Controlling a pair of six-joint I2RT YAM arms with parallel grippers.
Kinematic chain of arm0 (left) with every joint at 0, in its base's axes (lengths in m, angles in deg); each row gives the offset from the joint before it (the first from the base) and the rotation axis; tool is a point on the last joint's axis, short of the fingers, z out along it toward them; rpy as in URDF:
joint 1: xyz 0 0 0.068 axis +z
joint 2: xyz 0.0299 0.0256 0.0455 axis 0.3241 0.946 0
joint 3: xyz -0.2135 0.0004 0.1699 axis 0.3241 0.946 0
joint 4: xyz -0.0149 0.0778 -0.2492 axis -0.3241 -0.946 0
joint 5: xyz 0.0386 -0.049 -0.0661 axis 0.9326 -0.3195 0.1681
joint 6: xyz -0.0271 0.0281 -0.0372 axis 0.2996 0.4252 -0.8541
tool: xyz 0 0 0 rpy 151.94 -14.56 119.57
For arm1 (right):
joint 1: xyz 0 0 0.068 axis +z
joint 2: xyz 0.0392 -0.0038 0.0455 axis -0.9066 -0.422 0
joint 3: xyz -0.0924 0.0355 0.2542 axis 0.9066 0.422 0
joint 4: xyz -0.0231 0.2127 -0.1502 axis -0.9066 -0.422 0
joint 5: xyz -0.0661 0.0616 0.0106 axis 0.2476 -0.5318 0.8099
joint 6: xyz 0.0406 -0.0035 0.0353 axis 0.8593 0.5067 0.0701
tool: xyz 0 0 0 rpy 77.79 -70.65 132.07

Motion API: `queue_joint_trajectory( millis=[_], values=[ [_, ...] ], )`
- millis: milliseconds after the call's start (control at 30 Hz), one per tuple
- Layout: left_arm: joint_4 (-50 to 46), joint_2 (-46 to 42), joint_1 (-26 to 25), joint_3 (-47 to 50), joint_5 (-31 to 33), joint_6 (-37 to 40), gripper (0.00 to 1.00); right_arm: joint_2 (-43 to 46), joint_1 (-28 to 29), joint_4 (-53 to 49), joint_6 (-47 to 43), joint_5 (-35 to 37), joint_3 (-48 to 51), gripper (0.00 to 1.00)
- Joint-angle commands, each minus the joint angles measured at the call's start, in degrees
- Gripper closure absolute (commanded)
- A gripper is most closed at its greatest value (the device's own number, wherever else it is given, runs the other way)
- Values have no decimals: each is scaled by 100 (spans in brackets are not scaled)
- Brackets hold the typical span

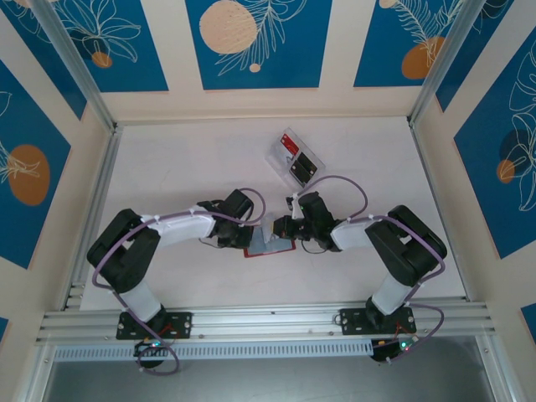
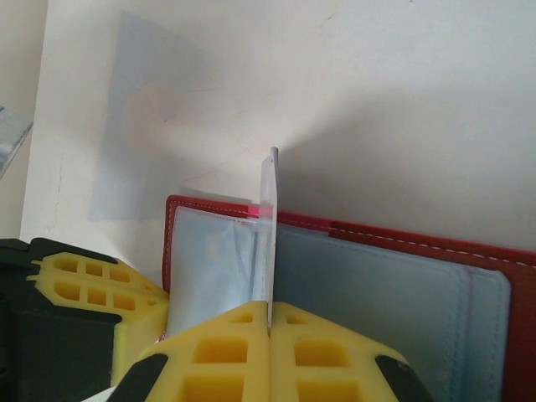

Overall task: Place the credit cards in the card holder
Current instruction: Insert the credit card into the card slot.

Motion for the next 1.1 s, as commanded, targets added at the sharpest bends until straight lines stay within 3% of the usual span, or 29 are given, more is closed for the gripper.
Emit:
queue_joint_trajectory(
  millis=[0,633,1067],
  values=[
    [-186,190,-33,-67,1,-27,100,-46,22,-68,63,165,148,100],
    [-208,193,-61,-58,13,-38,100,-660,-5,1181,956,-430,422,100],
    [-177,200,-58,-47,22,-49,100,-284,274,506,1001,-114,705,100]
  ],
)
